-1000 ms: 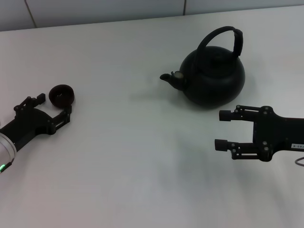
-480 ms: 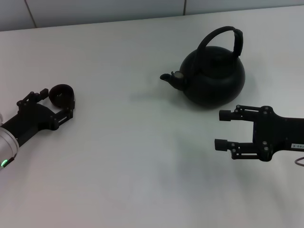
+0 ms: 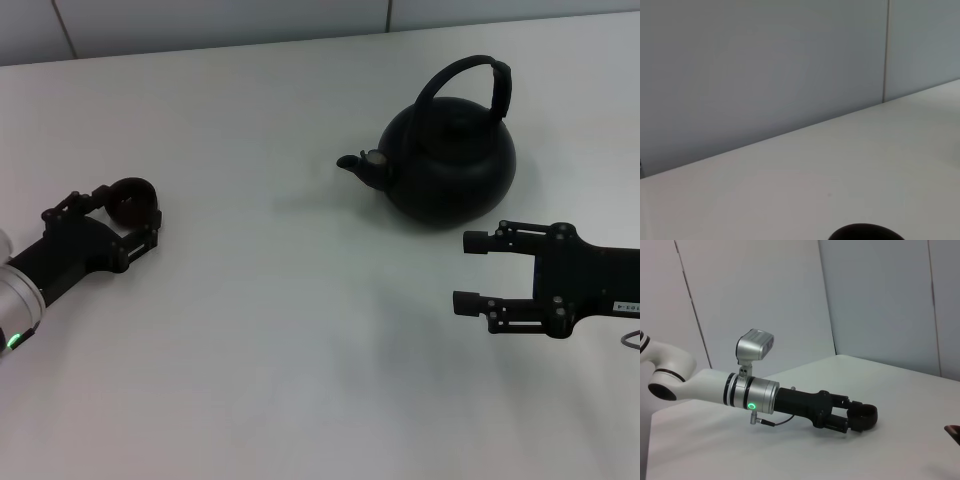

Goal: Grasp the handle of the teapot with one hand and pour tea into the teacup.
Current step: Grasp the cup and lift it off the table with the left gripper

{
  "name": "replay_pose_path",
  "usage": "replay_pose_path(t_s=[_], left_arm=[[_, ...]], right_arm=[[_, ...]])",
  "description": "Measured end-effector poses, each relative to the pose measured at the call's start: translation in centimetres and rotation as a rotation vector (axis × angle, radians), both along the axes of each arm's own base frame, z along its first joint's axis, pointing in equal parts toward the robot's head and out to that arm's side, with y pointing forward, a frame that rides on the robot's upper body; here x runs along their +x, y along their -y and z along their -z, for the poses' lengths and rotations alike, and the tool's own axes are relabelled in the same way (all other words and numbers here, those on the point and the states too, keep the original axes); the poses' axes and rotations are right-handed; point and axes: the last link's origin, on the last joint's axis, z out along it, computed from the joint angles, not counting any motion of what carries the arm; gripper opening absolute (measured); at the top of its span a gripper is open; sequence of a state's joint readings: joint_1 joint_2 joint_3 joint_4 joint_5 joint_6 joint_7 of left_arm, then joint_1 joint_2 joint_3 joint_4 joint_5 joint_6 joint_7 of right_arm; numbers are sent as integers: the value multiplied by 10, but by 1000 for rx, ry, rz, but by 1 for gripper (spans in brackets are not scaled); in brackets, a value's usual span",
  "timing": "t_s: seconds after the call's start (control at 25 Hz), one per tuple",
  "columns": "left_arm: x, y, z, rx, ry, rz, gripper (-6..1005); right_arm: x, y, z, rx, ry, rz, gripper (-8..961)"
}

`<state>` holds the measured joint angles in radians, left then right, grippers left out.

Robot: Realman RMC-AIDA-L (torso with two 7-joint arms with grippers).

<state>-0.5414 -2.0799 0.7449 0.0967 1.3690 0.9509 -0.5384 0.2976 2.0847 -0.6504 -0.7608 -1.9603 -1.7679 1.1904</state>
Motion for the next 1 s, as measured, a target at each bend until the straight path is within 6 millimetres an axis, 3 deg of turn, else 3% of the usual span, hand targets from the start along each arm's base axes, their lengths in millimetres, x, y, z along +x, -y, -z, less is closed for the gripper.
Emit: replay_pose_path(t_s=[0.48,1.0], left_arm=[[10,3,0,-3,53,51,679],[38,38,13,-160,130,308,679]], right_arm=[[1,0,0,1,1,3,760],[3,2,1,8,6,-4,760]])
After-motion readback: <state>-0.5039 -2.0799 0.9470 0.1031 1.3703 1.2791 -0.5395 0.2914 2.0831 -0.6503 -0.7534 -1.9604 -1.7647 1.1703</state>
